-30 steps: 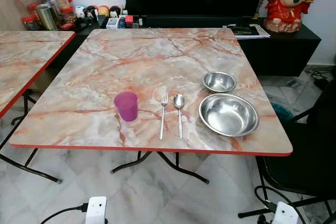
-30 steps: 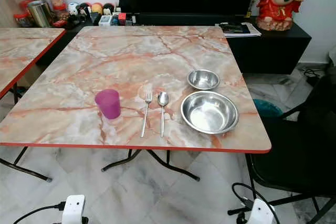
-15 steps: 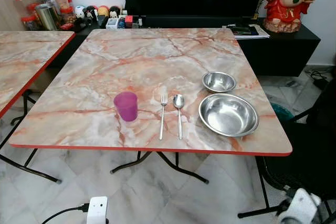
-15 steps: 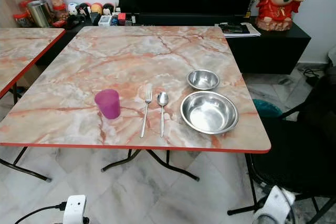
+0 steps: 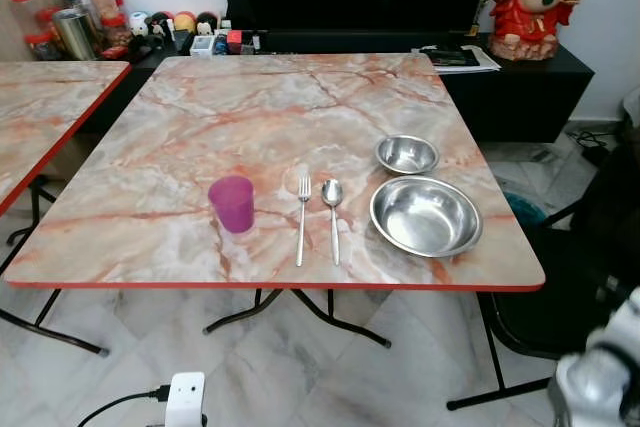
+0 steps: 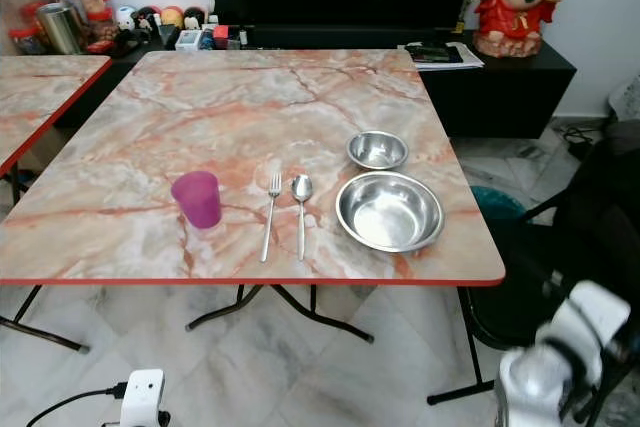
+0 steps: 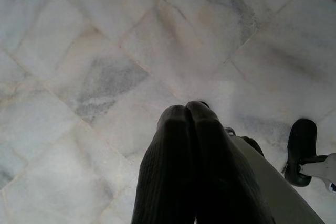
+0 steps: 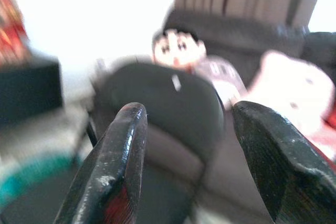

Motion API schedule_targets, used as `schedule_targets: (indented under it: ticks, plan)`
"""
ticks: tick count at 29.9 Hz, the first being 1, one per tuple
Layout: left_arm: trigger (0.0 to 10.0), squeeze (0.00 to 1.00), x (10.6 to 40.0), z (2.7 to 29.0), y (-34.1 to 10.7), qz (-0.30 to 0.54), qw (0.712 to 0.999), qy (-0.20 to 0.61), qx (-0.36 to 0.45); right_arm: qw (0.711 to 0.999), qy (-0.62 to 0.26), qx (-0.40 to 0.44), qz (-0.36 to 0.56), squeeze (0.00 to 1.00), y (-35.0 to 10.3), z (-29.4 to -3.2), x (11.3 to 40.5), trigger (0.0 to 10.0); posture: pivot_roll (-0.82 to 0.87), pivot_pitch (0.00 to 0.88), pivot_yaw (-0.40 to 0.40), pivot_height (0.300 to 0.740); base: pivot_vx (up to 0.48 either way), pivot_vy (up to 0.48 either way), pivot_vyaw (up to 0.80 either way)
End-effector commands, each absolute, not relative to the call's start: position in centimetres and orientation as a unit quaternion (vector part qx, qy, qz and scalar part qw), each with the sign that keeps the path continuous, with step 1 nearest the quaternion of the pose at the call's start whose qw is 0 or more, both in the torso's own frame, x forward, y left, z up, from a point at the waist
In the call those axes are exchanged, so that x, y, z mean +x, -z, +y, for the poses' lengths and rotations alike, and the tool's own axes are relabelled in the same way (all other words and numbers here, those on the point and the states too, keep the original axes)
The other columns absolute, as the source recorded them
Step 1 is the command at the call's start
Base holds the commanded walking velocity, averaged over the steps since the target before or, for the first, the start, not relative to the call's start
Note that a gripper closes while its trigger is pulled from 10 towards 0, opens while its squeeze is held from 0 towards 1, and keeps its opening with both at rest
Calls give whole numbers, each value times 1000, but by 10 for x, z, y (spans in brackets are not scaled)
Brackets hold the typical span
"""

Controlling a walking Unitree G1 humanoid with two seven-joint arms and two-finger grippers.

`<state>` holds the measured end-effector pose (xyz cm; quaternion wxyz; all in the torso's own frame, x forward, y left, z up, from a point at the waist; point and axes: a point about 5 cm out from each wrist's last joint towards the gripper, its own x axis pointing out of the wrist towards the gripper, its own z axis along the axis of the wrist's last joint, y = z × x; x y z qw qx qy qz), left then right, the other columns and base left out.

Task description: Setting the table

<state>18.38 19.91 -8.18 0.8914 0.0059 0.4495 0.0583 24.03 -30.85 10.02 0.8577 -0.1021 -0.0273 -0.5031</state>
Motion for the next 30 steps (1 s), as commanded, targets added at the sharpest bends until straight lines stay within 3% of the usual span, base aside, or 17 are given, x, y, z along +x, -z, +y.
schedule_targets:
  ticks: [1,3,9,12,15,22,30]
  plan:
    - [10000,0,182,203,82,453,890,-60,10,860,499,-103,-12,0,-96,-305,238,10000,-78,0,-1,740,0,0,0]
    - [10000,0,180,205,83,455,888,-61,9,914,403,-10,-43,0,-144,-295,300,10000,-90,0,9,740,0,0,0]
    - [10000,0,180,206,83,457,887,-65,9,950,301,73,-30,0,-173,-281,341,10000,-80,0,3,740,0,0,0]
    - [10000,0,179,206,83,457,887,-65,9,951,298,80,-26,0,-173,-281,343,10000,-80,0,3,740,0,0,0]
    - [10000,0,178,206,84,461,885,-68,9,951,266,156,17,0,-170,-279,353,10000,-74,0,6,740,0,0,0]
    - [10000,0,175,205,85,468,881,-66,10,945,211,235,80,0,-160,-270,361,10000,-74,2,13,740,0,0,0]
    - [10000,0,174,205,86,472,879,-64,7,941,161,266,138,0,-145,-260,369,10000,-66,0,9,740,0,0,0]
